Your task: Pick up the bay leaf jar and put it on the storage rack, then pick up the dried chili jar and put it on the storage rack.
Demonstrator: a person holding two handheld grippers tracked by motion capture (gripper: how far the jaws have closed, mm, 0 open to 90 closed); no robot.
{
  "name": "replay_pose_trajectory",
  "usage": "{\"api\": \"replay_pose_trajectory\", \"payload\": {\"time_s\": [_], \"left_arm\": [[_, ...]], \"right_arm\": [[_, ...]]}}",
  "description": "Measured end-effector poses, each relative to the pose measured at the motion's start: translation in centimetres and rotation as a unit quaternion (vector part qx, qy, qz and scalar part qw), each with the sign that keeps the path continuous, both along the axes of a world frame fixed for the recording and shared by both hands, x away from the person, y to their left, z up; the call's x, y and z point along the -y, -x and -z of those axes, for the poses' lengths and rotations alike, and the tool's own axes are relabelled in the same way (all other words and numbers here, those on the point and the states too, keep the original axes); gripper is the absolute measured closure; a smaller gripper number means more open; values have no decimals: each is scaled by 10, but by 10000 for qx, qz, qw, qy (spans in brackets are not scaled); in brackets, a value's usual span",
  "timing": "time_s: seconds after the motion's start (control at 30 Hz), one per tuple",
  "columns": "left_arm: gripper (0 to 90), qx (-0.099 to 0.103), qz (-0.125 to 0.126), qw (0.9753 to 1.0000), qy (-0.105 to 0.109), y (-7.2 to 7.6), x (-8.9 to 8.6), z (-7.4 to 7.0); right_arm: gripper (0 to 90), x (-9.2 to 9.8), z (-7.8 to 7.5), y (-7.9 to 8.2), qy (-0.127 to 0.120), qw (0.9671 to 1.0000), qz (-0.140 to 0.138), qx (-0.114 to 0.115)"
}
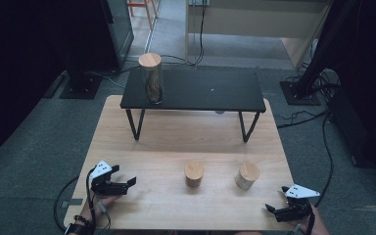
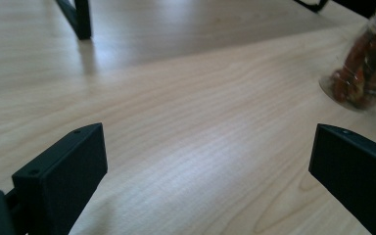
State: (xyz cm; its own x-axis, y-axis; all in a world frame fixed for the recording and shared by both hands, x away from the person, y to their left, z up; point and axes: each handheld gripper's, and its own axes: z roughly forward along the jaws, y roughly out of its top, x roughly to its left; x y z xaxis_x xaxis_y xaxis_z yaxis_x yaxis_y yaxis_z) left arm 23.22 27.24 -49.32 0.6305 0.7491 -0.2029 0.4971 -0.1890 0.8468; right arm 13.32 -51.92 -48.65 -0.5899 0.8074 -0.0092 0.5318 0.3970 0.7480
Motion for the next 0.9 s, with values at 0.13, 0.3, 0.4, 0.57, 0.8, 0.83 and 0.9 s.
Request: {"api": "replay_pose_trajectory", "payload": {"time_s": [0.13, 0.3, 0.4, 0.57, 0.8, 0.83, 0.9], "left_arm": [[7, -37, 77, 9999, 65, -3, -3, 1], [8, -27, 60, 9999, 140, -2, -5, 3], [7, -20, 55, 9999, 139, -1, -5, 3], [8, -77, 44, 9998, 194, -3, -7, 3], [7, -87, 29, 9997, 238, -3, -8, 4], [7, -69, -38, 9995, 299, -1, -9, 5], [7, -54, -73, 9993, 376, 1, -11, 7]], "right_arm": [[0, 0, 0, 1, -11, 10000, 29, 8], [0, 2, 2, 4, -72, 9999, 57, 96], [0, 2, 1, 5, -104, 9997, 193, 123], [0, -2, -1, 7, -28, 9996, 257, 151], [0, -5, -6, 6, -53, 9988, 477, 35], [0, -6, -7, 6, -69, 9990, 441, 50], [0, -11, -10, 6, -36, 9992, 392, 53]]}}
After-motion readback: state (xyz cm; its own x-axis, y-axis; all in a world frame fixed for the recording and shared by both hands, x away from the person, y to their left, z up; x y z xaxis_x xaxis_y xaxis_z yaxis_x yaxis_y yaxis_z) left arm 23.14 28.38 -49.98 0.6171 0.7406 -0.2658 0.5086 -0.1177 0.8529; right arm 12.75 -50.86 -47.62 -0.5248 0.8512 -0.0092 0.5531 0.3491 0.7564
